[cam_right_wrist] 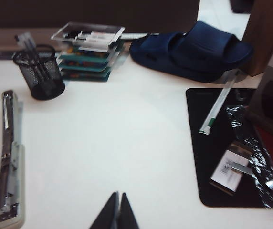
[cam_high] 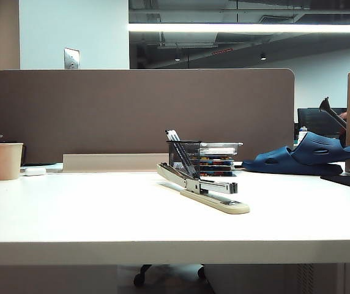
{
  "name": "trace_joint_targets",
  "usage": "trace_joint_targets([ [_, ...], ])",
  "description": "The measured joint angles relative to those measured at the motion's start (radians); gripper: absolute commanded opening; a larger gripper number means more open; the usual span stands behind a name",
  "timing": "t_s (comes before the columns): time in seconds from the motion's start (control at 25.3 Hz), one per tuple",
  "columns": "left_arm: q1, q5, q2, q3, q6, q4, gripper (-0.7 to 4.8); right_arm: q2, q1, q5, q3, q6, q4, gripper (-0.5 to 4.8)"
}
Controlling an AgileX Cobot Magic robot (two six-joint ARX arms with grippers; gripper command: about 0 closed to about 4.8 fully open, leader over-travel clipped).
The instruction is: Pick up a set of staples and put them into the open stapler.
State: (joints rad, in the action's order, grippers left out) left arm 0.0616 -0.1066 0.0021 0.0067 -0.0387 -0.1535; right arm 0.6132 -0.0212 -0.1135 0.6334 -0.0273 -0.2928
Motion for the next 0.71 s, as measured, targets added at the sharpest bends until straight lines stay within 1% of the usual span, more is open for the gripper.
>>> trace_joint_targets([
  [0.08, 0.000, 0.017, 0.000, 0.000, 0.000, 0.003, -0.06, -0.061, -0.002, 0.024, -0.058, -0.010, 0.004, -0.05],
  [0.32, 0.000, 0.018, 0.000, 0.000, 0.000, 0.024, -0.06, -0.161, -0.001, 0.024, -0.166, -0.019, 0.020, -0.05],
  [0.51, 0.000, 0.018, 0.000, 0.000, 0.000, 0.031, -0.06, -0.259, -0.001, 0.016, -0.271, -0.021, 0.067, -0.05],
  [0.71, 0.000, 0.018, 0.000, 0.000, 0.000, 0.056, -0.06, -0.472, 0.000, 0.011, -0.433, -0.021, 0.141, -0.05],
])
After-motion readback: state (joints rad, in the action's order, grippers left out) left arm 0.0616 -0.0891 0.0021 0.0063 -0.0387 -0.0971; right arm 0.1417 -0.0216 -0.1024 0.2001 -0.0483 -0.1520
